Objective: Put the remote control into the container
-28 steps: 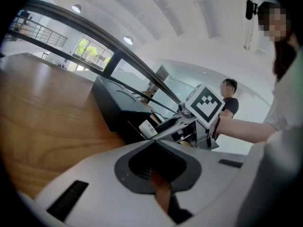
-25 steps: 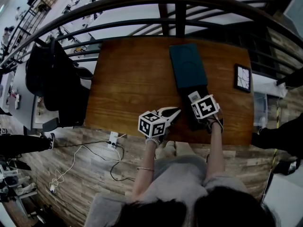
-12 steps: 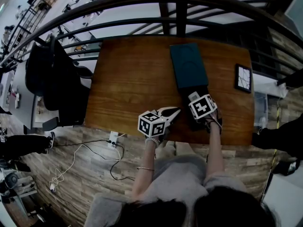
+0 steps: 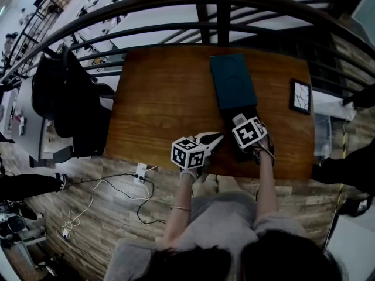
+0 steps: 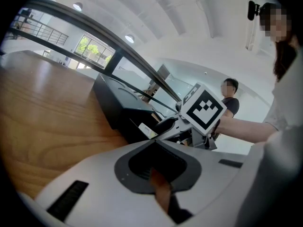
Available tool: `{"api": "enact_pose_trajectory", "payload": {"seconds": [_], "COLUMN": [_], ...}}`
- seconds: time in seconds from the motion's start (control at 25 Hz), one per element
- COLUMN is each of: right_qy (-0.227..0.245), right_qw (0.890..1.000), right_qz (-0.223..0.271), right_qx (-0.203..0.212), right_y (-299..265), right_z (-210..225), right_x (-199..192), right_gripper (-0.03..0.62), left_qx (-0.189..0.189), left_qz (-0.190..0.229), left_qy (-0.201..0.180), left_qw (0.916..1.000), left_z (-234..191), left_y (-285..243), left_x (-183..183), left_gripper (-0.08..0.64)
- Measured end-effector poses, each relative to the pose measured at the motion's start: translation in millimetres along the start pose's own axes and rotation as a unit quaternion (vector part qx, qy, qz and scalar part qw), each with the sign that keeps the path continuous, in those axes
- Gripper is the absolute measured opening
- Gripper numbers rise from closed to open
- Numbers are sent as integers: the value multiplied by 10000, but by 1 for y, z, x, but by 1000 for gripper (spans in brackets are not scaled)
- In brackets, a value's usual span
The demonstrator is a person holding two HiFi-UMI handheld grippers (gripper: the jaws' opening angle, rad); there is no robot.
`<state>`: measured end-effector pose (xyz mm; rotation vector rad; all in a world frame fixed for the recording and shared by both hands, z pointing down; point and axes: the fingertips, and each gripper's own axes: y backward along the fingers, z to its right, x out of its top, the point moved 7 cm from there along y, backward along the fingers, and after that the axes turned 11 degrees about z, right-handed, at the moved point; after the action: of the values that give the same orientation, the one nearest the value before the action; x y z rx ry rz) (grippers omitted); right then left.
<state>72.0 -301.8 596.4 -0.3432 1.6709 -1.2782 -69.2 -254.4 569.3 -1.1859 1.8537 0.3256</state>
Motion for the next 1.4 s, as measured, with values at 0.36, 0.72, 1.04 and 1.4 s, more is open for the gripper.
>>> {"api": "enact_pose_trajectory", "payload": {"seconds": [0.36,0.72,1.04,1.4], "right_qy": [144,96,34,-51], "right_qw": [9997,9979,9924,9875], "right_qz": [179,533,1059,1524], "right_qx": [-122,-369,-618,-400], "right_y": [3,5,18,32], "right_z": [0,-2,-2,-8], "right_x": [-2,-7,-4,-7], "right_gripper": [249,255,255,252], "left_qx": [-18,-52,-4,-98], "left_qz": [-5,6,91,226], "left_qy": [-11,-60,-203,-385], "left_qw": [10000,10000,9998,9990], "left_z": [4,12,16,25], "left_y": [2,5,13,16], "left_x": [-1,-2,6,15], "left_gripper": [5,3,3,3]}}
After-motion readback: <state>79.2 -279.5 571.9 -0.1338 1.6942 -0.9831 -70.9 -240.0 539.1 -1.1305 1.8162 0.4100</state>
